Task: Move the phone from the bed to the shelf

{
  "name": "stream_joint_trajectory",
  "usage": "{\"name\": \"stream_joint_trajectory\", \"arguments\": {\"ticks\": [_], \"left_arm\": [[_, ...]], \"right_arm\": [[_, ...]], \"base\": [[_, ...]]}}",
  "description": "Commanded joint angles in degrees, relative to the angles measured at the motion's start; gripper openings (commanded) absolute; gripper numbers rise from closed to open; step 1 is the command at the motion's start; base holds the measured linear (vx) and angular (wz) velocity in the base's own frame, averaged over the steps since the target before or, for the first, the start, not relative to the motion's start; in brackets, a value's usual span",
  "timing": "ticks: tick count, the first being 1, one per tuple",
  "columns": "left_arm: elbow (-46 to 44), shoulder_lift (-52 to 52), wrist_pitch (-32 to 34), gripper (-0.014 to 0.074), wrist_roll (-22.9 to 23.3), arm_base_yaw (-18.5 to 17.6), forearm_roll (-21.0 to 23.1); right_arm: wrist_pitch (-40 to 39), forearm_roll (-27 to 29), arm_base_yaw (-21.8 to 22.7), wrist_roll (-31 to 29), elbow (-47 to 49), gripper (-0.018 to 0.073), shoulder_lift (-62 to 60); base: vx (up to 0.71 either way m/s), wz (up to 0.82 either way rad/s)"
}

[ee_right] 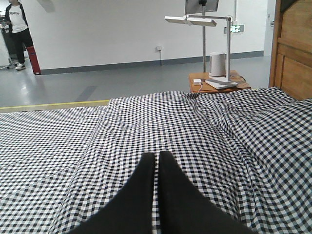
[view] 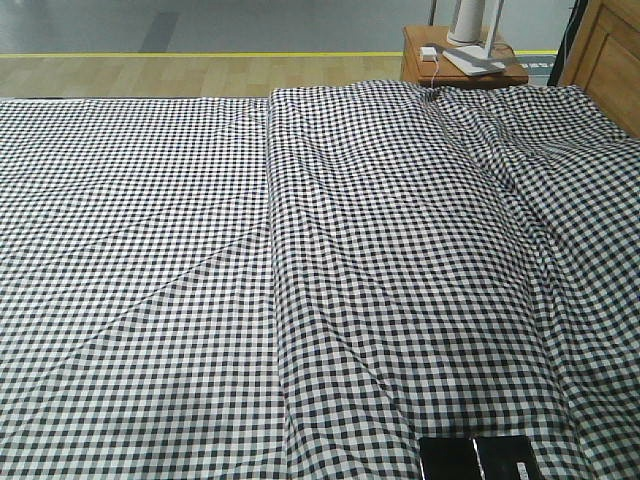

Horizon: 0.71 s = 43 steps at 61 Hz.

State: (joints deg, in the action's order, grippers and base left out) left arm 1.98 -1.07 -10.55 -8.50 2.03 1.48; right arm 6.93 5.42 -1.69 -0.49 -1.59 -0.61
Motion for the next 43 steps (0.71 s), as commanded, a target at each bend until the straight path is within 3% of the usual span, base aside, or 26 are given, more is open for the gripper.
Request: {"name": "stream_joint_trajectory", "arguments": {"ticks": [1,32,43], "left_arm": [[-1.3,-0.3,4.1,0.0001,0.3,0.2,0.5],[-1.3,-0.3,4.1,0.0001,0.3,0.2,0.5],[-1.3,-0.3,4.1,0.0001,0.3,0.2,0.5]], "right_arm": [[-4.3,-0.6,0.1,-0.5,-0.2,-0.0005,-0.7],[-5.0,-0.6,0.1,-0.5,-0.2,-0.0005,-0.7],[-13.1,-0.5,0.1,-0.5,0.0,-0.0005,-0.7]], "base": [[0.00,0.00],[0.00,0.00],[0.00,0.00]]}}
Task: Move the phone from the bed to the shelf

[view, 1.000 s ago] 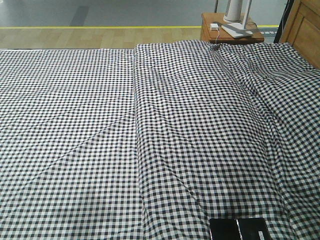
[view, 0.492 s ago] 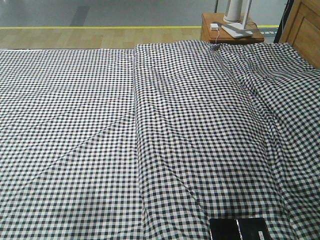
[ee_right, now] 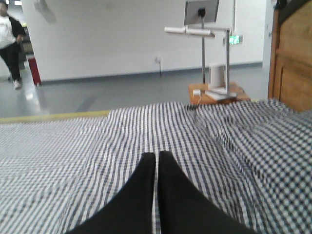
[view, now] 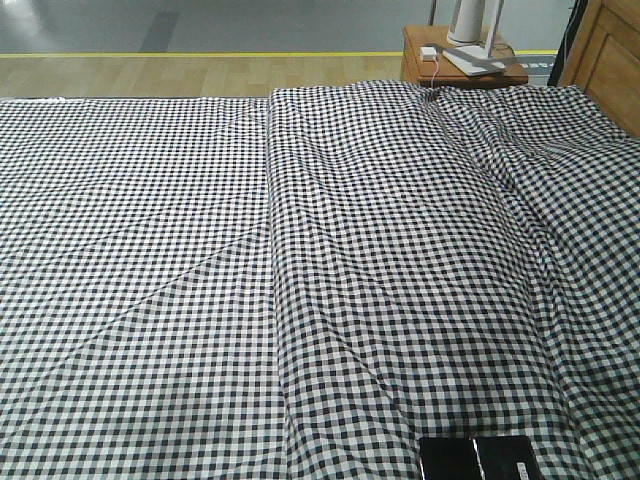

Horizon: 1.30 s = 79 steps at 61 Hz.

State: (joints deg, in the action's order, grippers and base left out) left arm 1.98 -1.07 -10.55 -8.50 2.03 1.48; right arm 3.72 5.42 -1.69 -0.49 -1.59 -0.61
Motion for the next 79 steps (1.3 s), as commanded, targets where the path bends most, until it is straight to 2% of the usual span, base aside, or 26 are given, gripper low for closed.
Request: {"name": "stream_joint_trajectory", "arguments": {"ticks": [1,7,12,25,35,50,54,60,74,79], "left_arm": [[-1.3,-0.3,4.1,0.0001,0.3,0.2,0.5],[-1.3,-0.3,4.1,0.0001,0.3,0.2,0.5],[-1.3,-0.3,4.1,0.0001,0.3,0.2,0.5],[-1.3,-0.3,4.1,0.0001,0.3,0.2,0.5],[-1.3,-0.3,4.1,0.0001,0.3,0.2,0.5],[-1.3,-0.3,4.1,0.0001,0.3,0.2,0.5],[-1.3,-0.3,4.1,0.0001,0.3,0.2,0.5],[-1.3,-0.3,4.1,0.0001,0.3,0.2,0.5],[-1.3,-0.3,4.1,0.0001,0.3,0.2,0.5],[-1.3,-0.3,4.1,0.0001,0.3,0.2,0.5]], "right_arm": [[-11.8,-0.5,0.1,-0.5,0.0,-0.0005,-0.7],[-20.7,-0.5,0.1,-0.5,0.9,-0.0005,-0.7],[-24.7,-0.5,0.1,-0.6,3.5,-0.0005,-0.7],[-24.5,-0.5,0.1,-3.9,16.3,-0.0005,1.0],[-16.1,-0.5,0.1,-4.5,29.2,-0.0005,8.3],[4.1,-0.5,0.1,-4.5,45.6,0.0036,24.5],[8.9,-0.5,0.0,-4.5,48.2,0.0086,28.4],[11.3,-0.5,0.0,-4.5,49.4,0.0188,33.3],[12.2,-0.2,0.0,-4.3,49.3,0.0578,41.0],[12.1,-0.2,0.0,-4.3,49.3,0.0685,42.9]], "base": [[0.00,0.00],[0.00,0.00],[0.00,0.00],[0.00,0.00],[0.00,0.00],[0.00,0.00],[0.00,0.00],[0.00,0.00],[0.00,0.00],[0.00,0.00]]}}
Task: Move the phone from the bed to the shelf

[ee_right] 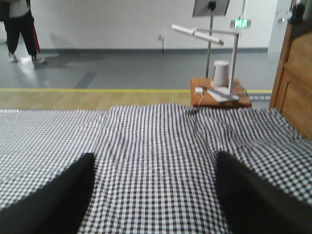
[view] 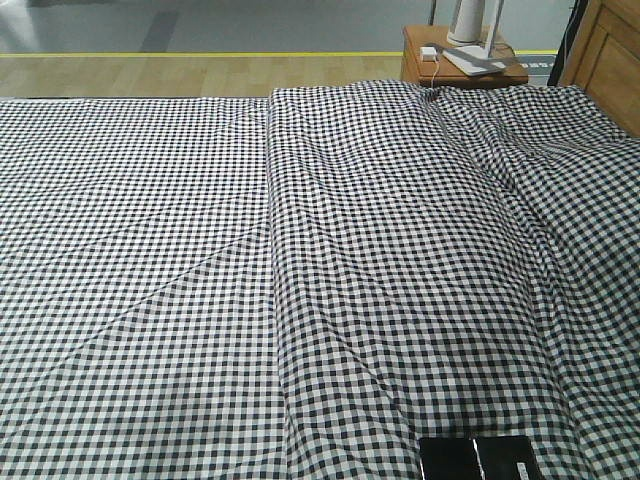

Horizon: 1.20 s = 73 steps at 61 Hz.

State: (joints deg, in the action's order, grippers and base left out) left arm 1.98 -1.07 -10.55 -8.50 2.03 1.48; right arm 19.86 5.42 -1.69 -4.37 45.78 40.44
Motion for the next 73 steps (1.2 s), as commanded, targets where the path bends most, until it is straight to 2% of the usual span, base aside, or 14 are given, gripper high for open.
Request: {"name": "stream_joint_trajectory", "arguments": {"ticks": [1,10,30,46,53,60,73], "left_arm": [[-1.3,-0.3,4.1,0.0001,0.3,0.2,0.5],[-1.3,-0.3,4.1,0.0001,0.3,0.2,0.5],[-1.3,-0.3,4.1,0.0001,0.3,0.2,0.5],[-1.3,-0.3,4.1,0.0001,0.3,0.2,0.5],[-1.3,-0.3,4.1,0.0001,0.3,0.2,0.5],[-1.3,-0.3,4.1,0.0001,0.3,0.2,0.5],[-1.3,-0.3,4.1,0.0001,0.3,0.2,0.5]], "right_arm": [[-4.0,-0.2,0.0,-0.4,1.9,0.0708,2.3],[-4.0,-0.2,0.0,-0.4,1.9,0.0722,4.0],[-6.5,0.0,0.0,-0.3,1.9,0.0662,4.2],[-1.8,-0.5,0.2,0.1,2.1,0.0662,4.2],[4.2,-2.2,0.9,4.0,4.0,0.0657,4.6],[10.0,-5.4,5.4,8.2,8.1,0.0654,6.2],[15.5,-6.7,17.9,7.5,11.9,0.0651,11.5]], "base": [[0.00,0.00],[0.00,0.00],[0.00,0.00],[0.00,0.00],[0.00,0.00],[0.00,0.00],[0.00,0.00]]}}
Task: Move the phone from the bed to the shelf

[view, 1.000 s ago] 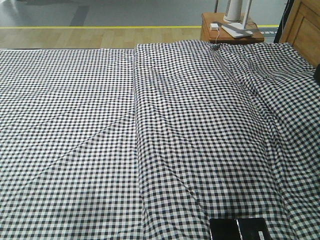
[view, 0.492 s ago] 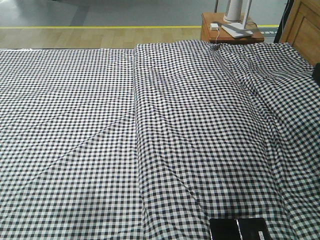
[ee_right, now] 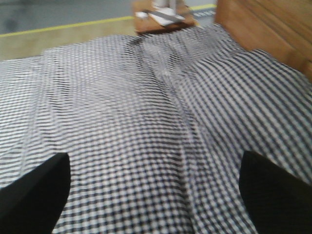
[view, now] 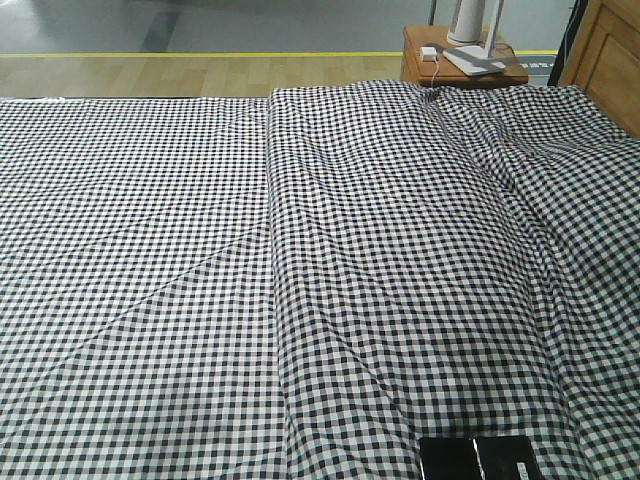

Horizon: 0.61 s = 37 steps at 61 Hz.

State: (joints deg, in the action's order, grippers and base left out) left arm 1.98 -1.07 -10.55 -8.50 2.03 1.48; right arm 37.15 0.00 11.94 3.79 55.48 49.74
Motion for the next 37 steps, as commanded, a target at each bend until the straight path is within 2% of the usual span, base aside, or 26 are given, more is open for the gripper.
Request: {"name": "stream_joint_trajectory", "arguments": {"ticks": [1,11,23,29,37], "left_arm": [[-1.3,-0.3,4.1,0.0001,0.3,0.2,0.5],[-1.3,-0.3,4.1,0.0001,0.3,0.2,0.5],[-1.3,-0.3,4.1,0.0001,0.3,0.2,0.5],[-1.3,-0.3,4.1,0.0001,0.3,0.2,0.5],[-1.3,-0.3,4.1,0.0001,0.3,0.2,0.5]], "right_arm": [[-1.7,-1.3,5.1,-0.7,2.2,0.0651,2.7],[-1.8,-0.8,14.5,-2.2,2.2,0.0647,12.1],[-5.1,3.7,20.4,-8.3,2.2,0.0641,25.4],[-5.5,10.0,22.5,-15.0,2.2,0.0638,32.8],[-5.3,21.4,23.1,-28.2,2.2,0.0632,41.1]], "base": [[0.00,0.00],[0.00,0.00],[0.00,0.00],[0.00,0.00],[0.00,0.00]]}}
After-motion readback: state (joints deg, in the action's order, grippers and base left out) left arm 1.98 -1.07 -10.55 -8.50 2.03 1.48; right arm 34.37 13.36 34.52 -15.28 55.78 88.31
